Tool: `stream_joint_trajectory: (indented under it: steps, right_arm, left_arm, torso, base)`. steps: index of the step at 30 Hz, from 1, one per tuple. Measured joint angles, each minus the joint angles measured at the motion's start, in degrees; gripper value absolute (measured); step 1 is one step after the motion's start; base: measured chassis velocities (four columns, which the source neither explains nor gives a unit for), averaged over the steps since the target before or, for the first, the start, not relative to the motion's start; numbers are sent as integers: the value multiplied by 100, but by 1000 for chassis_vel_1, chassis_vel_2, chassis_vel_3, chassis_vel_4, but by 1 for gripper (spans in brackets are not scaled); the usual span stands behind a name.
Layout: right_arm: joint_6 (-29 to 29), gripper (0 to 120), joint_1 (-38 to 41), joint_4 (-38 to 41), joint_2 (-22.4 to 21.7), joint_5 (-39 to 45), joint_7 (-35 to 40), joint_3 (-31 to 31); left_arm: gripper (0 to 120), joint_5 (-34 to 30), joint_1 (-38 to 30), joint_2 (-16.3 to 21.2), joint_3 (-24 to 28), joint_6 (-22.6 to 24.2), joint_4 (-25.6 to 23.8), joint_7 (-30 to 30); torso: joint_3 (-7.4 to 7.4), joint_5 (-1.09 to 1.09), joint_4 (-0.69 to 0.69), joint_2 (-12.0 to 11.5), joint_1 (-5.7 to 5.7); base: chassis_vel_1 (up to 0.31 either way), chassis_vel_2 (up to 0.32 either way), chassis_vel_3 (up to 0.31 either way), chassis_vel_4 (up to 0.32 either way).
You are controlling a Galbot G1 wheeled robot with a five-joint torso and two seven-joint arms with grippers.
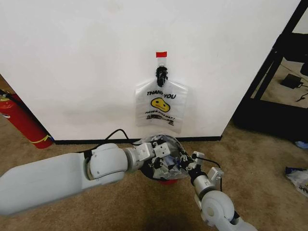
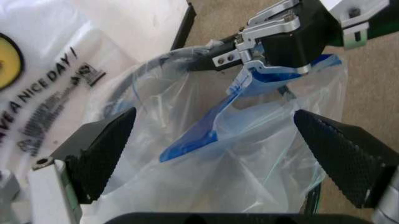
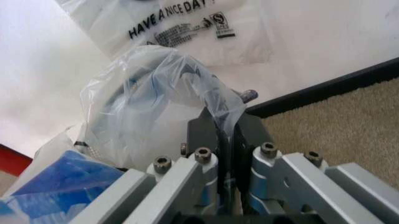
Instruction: Pick up the garbage bag from the wall and place it over the trash bin.
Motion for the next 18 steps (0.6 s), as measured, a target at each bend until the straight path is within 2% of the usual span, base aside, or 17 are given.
stream_joint_trajectory:
  steps: [14,18]
  right_arm:
    - [1,1,44,-33,26,8,9,-44]
    - [1,1,49,-41,8,17,14,-46]
  left_arm:
    - [94,-396,161,-257,-17,6,412,-321]
    - [76,-410,170,-288,-11,18,493,-360]
  torso:
    - [0,0,-2,0,0]
    - [0,1,-2,0,0]
  base:
    - [0,0,0,0]
    - [0,0,0,0]
